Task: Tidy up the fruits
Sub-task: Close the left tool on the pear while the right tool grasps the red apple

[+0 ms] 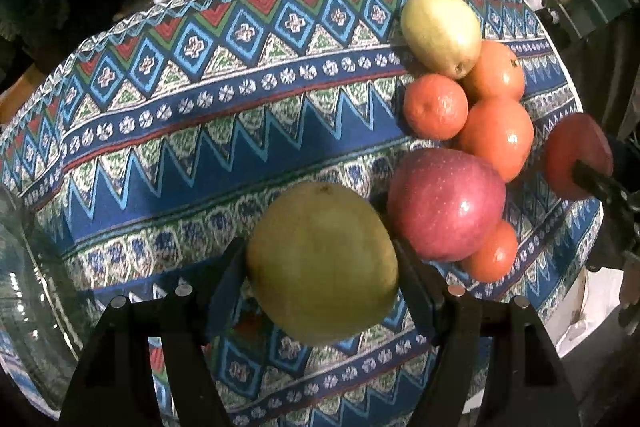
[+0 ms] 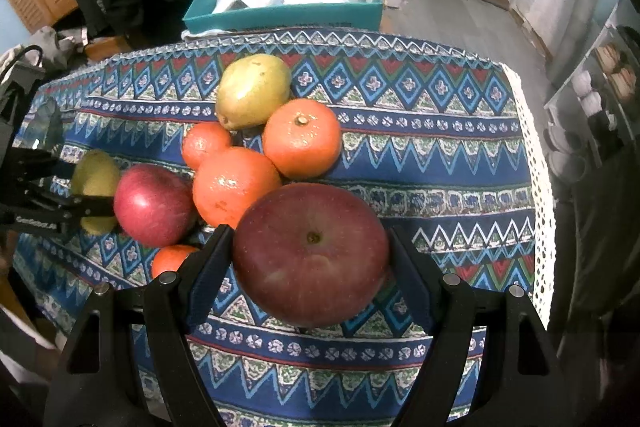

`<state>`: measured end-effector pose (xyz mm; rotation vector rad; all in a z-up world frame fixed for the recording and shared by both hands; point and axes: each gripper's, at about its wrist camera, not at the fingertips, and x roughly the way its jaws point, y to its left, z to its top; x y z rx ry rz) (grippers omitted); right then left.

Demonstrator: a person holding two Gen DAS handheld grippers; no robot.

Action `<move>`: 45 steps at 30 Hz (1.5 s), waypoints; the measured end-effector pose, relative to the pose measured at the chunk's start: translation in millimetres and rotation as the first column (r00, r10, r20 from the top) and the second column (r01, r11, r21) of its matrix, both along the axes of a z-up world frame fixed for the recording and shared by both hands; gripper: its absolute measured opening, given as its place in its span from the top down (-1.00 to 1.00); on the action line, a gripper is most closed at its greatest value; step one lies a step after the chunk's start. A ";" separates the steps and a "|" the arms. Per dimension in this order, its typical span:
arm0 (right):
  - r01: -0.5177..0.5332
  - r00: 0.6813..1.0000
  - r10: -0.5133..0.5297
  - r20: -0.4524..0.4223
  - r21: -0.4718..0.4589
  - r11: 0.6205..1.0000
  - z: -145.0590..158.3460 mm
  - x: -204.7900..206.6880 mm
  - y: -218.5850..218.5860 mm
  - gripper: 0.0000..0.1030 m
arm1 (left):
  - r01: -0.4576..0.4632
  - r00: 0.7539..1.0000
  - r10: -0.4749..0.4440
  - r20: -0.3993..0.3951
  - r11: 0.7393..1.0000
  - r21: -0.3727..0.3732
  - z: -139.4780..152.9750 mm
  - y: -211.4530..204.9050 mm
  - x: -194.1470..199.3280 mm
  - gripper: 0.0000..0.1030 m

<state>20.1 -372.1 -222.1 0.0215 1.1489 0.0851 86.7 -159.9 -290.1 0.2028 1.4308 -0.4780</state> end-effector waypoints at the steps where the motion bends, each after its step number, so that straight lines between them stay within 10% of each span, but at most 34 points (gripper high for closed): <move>1: -0.001 1.000 0.001 0.001 0.001 1.000 0.6 0.3 0.8 -0.49 | -0.004 1.000 0.004 0.001 1.000 -0.008 -0.7 -0.1 3.7 -0.44; 21: -0.007 0.999 0.007 0.051 -0.013 1.000 16.3 0.5 9.3 -0.49 | -0.027 0.999 0.028 0.041 0.999 -0.039 3.0 13.7 14.1 -0.40; 45: -0.057 0.973 0.062 0.223 -0.030 0.998 75.0 1.5 61.9 -0.49 | -0.013 0.952 0.027 0.306 0.999 -0.048 95.6 60.1 -24.3 -0.40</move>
